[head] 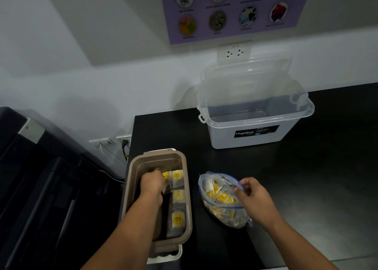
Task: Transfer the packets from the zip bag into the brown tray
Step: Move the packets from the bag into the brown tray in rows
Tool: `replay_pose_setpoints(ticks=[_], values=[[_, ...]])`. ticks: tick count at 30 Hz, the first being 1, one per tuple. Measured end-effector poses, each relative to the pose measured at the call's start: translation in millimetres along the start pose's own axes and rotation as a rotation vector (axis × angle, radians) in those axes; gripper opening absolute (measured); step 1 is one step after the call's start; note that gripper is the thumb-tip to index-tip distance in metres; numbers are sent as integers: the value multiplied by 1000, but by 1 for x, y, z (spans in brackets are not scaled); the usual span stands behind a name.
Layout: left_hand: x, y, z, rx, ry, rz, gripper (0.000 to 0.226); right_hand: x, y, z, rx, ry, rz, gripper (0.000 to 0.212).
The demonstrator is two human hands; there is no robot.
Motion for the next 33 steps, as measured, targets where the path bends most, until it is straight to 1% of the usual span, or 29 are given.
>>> replay_pose_setpoints(ticks=[2,5,7,10,12,14,16,18,21,23,25,27,29,31,33], values=[[-11,-12,-5,-14,119,95,16,0,0,0,1,-87,-3,13],[-33,-36,-11,44,486,312,13,2,-2,0,2,-218,4,18],[-48,-55,-9,87,690,470,14,0,-2,0,27,-322,50,22],[-68,-89,7,138,807,687,11,-7,-1,0,91,-435,145,33],[-73,-112,26,232,819,811,8,-11,-2,-1,135,-452,194,39],[-66,-129,49,363,858,872,7,-12,-4,-1,175,-379,238,37],[-53,-138,72,460,941,873,7,-14,-5,-1,200,-251,255,31],[-34,-135,98,527,1127,815,9,-17,-5,-2,198,-150,255,25],[-1,-118,134,573,1502,621,19,-20,-5,-8,141,-50,200,29],[14,-108,147,550,1655,510,28,-21,-6,-13,102,1,141,33],[24,-103,155,525,1731,492,33,-25,-5,-17,65,85,108,37],[32,-101,159,544,1792,504,42,-32,-4,-19,29,215,122,40],[39,-98,161,573,1817,474,48,-41,-1,-21,10,403,212,38],[47,-100,159,583,1788,473,44,-48,3,-21,14,609,352,29],[54,-105,153,589,1783,527,42,-50,2,-20,59,744,443,20]])
Point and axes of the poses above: each hand's wrist, its own y-axis towards the middle knuckle, its own z-axis out of the palm, x = y × z, the point moved 4 cm from there along y, towards the middle knuckle, and after that the axes turned 2 degrees about z, right-handed, at the moved point
